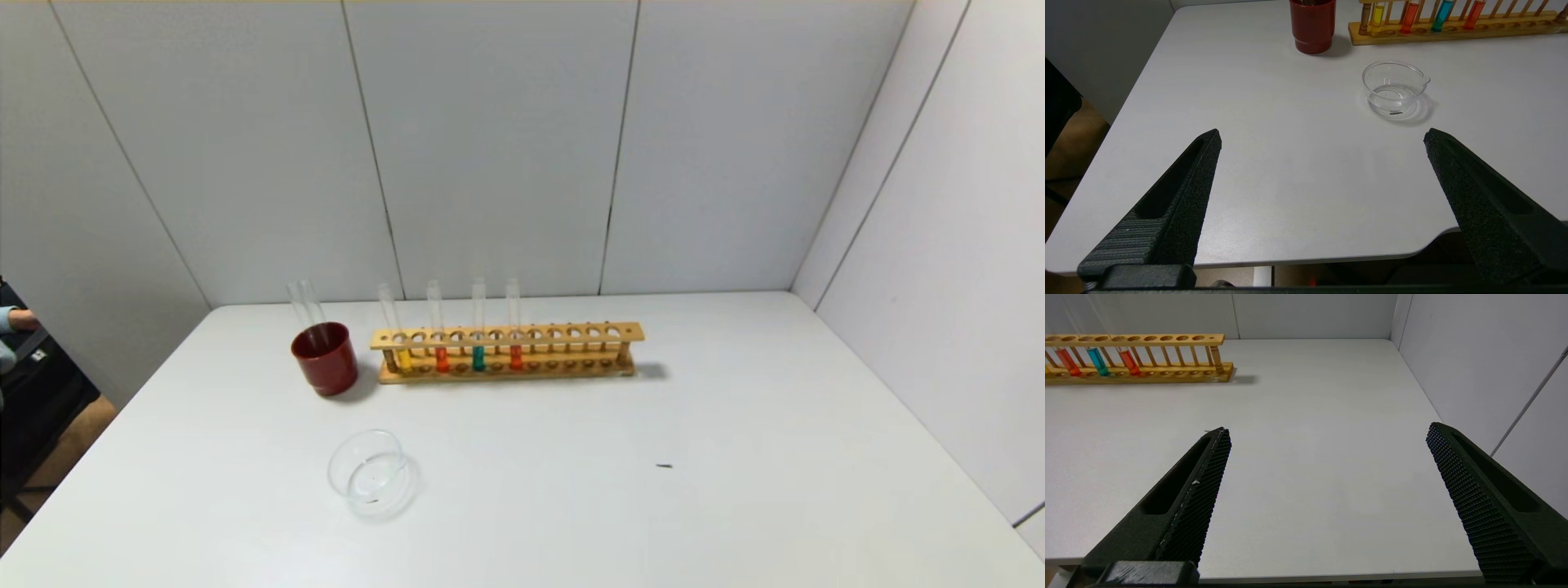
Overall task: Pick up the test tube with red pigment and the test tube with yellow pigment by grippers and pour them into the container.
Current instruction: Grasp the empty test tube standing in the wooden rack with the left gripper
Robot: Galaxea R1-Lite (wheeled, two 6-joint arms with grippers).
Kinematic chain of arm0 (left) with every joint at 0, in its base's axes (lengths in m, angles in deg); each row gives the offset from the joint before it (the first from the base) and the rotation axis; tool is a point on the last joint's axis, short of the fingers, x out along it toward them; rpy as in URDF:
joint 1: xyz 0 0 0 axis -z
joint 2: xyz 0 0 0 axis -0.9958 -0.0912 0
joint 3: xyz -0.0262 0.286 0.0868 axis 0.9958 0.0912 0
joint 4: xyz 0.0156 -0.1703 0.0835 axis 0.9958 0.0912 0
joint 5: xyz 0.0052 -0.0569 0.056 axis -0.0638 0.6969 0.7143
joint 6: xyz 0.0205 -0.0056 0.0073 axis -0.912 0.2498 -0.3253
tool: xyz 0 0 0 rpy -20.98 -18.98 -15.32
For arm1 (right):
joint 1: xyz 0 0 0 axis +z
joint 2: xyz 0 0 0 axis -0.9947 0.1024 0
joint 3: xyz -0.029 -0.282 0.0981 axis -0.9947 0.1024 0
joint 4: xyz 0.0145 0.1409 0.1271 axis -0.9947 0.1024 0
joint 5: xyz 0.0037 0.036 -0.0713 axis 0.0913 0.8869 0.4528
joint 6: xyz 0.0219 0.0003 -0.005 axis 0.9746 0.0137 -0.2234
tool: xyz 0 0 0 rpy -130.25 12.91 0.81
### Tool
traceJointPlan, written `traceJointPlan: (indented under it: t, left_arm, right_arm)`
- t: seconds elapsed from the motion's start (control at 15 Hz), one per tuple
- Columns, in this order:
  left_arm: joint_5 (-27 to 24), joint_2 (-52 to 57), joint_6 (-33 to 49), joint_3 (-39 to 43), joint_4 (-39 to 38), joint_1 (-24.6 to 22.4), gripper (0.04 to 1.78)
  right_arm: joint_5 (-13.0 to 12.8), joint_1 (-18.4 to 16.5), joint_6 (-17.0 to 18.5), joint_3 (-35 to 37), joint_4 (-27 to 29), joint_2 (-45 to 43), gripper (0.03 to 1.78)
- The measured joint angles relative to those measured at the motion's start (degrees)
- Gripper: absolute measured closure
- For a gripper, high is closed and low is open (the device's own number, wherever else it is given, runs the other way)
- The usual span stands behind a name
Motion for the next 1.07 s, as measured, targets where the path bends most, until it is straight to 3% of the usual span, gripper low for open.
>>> traceJointPlan:
  t: [0.67,1.07]
  left_arm:
    - [-0.5,0.0,-0.7,-1.0,0.0,0.1,0.07]
    - [-5.7,-8.8,-0.7,-23.6,8.8,0.4,0.07]
  right_arm:
    - [0.0,0.0,0.0,0.0,0.0,0.0,0.06]
    - [0.0,0.0,0.0,0.0,0.0,0.0,0.06]
